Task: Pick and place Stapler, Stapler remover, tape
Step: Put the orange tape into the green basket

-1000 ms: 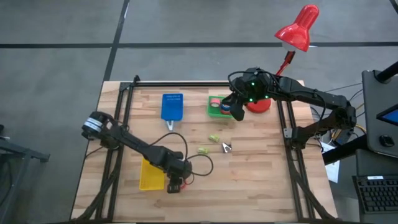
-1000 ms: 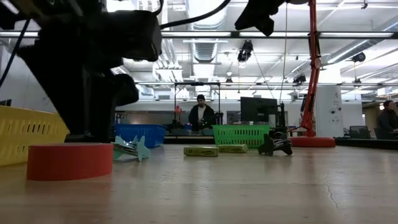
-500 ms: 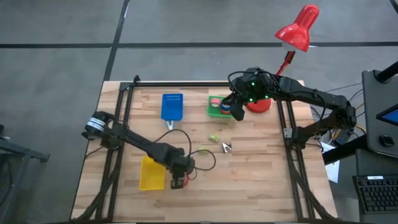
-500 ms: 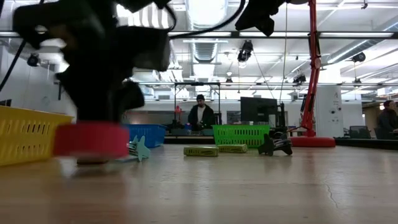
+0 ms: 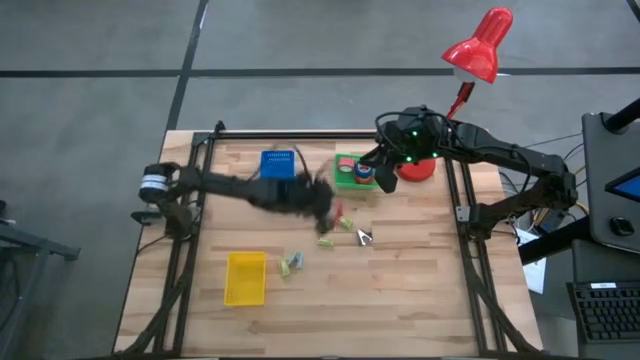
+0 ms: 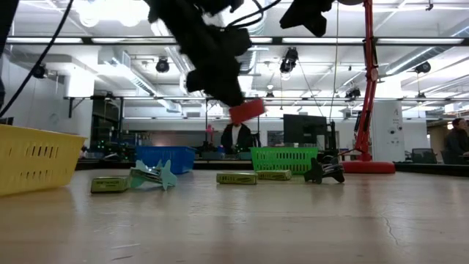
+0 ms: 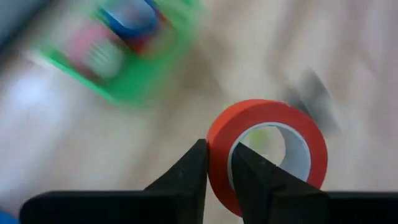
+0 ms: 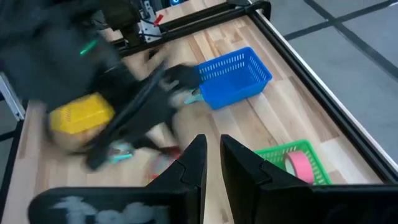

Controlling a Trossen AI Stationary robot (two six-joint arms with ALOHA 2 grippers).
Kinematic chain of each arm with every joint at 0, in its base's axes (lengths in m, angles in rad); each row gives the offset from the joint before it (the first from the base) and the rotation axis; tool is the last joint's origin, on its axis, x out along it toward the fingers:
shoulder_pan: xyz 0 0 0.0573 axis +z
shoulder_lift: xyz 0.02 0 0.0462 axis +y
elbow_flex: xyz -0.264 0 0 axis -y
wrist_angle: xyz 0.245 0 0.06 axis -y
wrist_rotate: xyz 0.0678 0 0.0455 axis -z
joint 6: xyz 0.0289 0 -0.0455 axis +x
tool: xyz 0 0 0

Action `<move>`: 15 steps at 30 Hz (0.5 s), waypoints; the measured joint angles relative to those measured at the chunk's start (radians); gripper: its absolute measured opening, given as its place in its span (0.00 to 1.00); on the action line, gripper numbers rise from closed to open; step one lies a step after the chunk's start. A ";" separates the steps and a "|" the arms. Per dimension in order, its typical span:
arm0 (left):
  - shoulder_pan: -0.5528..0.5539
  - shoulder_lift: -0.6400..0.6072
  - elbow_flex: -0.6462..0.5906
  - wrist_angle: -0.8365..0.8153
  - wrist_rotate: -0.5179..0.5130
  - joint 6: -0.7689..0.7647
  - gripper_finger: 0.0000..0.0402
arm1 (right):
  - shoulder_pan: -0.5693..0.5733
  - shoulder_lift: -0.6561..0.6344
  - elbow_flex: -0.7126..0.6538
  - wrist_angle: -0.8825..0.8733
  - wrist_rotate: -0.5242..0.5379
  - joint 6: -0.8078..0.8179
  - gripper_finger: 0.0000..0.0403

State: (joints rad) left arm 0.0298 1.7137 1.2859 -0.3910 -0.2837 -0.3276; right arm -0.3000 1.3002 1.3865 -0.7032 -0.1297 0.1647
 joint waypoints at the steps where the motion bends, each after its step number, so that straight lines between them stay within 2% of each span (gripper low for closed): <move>1: 0.035 0.001 0.005 0.040 -0.009 0.008 0.16 | 0.000 -0.002 0.000 -0.002 0.000 0.002 0.11; 4: 0.130 0.004 0.004 0.163 -0.004 0.011 0.11 | 0.000 -0.005 0.000 -0.002 0.001 0.014 0.11; 7: 0.212 0.004 0.004 0.205 -0.002 0.013 0.10 | 0.000 -0.005 0.000 -0.002 0.001 0.019 0.11; 11: 0.300 0.004 0.003 0.226 0.020 -0.013 0.14 | 0.001 -0.005 0.000 -0.001 0.001 0.034 0.11; 15: 0.342 0.004 0.003 0.240 0.072 -0.031 0.16 | 0.001 -0.005 0.000 -0.001 0.000 0.041 0.11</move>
State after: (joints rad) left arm 0.3719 1.7180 1.2888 -0.1510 -0.2119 -0.3587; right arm -0.2993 1.2949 1.3865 -0.7044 -0.1293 0.2058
